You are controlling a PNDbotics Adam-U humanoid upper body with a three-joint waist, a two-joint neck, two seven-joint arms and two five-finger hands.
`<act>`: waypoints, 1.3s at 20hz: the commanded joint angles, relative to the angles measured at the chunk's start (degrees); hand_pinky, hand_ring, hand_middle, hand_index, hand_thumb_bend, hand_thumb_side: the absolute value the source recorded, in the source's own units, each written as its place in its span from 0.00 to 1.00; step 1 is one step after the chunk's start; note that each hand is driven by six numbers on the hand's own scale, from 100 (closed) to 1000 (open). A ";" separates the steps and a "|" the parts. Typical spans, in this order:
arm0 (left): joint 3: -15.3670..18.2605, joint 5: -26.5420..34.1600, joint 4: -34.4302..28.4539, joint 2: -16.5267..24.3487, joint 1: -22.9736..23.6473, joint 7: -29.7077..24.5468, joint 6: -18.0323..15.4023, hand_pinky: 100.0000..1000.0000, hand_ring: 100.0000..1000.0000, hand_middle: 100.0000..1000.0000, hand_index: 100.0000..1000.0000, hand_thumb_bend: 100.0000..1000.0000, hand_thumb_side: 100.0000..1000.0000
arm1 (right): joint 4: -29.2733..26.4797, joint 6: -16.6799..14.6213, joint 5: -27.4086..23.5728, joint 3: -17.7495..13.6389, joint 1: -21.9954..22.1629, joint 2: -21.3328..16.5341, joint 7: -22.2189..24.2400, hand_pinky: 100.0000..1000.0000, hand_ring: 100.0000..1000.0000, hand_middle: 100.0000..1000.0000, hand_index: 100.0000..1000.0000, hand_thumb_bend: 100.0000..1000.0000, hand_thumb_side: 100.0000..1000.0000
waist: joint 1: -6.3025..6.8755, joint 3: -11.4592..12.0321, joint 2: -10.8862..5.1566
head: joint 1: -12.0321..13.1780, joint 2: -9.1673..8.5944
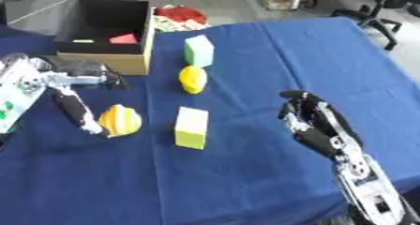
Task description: Pick up objects on the table and place them in the box.
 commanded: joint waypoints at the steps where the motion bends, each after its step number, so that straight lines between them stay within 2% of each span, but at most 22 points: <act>1: 0.19 -1.27 1.03 -0.12 -0.66 -5.50 -7.26 0.77 0.75 0.77 0.89 0.52 0.26 | -0.53 0.01 0.10 -0.24 -0.70 -0.99 -0.11 0.66 0.52 0.45 0.74 0.00 0.22 | 0.31 0.01 -0.61 | 0.00 0.22; 4: 0.16 -3.11 2.13 -0.90 -0.31 -2.77 -7.02 0.75 0.72 0.74 0.88 0.45 0.16 | -0.54 0.00 0.08 -0.20 -0.77 -0.91 -0.08 0.66 0.52 0.45 0.74 0.00 0.22 | 0.25 -0.02 -0.59 | -0.07 0.22; 7: 0.05 -4.01 3.29 -1.67 0.07 -0.14 -6.84 0.72 0.69 0.70 0.83 0.39 0.10 | -0.51 0.03 0.07 -0.21 -0.72 -0.91 -0.09 0.66 0.52 0.45 0.74 0.00 0.22 | 0.24 -0.06 -0.57 | -0.01 0.22; 10: 0.23 -4.02 4.01 -2.20 0.26 2.09 -6.52 0.69 0.59 0.58 0.74 0.32 0.03 | -0.52 0.04 0.08 -0.19 -0.76 -0.86 -0.10 0.66 0.52 0.45 0.74 0.00 0.22 | 0.23 -0.06 -0.54 | -0.13 0.22; 14: 1.46 -1.79 3.15 -1.83 0.34 6.49 -4.39 0.64 0.47 0.42 0.62 0.21 0.03 | -0.50 0.12 0.07 -0.25 -0.69 -0.88 -0.20 0.66 0.52 0.45 0.74 0.00 0.22 | 0.24 0.00 -0.54 | -0.16 0.22; 17: 3.35 1.55 -0.73 -0.51 -0.21 8.39 -1.12 0.62 0.44 0.38 0.59 0.18 0.03 | -0.47 0.17 0.08 -0.25 -0.71 -0.93 -0.25 0.66 0.52 0.45 0.74 0.00 0.21 | 0.28 0.15 -0.56 | -0.30 0.22; 21: 6.68 3.73 -4.66 0.37 -2.94 10.33 4.66 0.62 0.44 0.38 0.59 0.18 0.02 | -0.41 0.24 0.06 -0.19 -0.67 -0.92 -0.27 0.66 0.52 0.45 0.74 0.00 0.21 | 0.27 0.45 -0.70 | -0.50 0.22; 23: 8.75 2.65 -3.39 -0.70 -5.10 12.75 8.20 0.63 0.44 0.38 0.60 0.17 0.01 | -0.33 0.27 0.04 -0.13 -0.63 -0.92 -0.24 0.66 0.52 0.45 0.74 0.00 0.21 | 0.17 0.58 -0.81 | -0.58 0.22; 26: 13.28 -0.81 3.55 -4.54 -8.98 20.21 15.61 0.63 0.43 0.36 0.59 0.09 0.00 | -0.18 0.28 -0.03 -0.02 -0.55 -0.83 -0.16 0.66 0.52 0.45 0.74 0.00 0.21 | -0.08 0.65 -0.96 | -0.47 0.22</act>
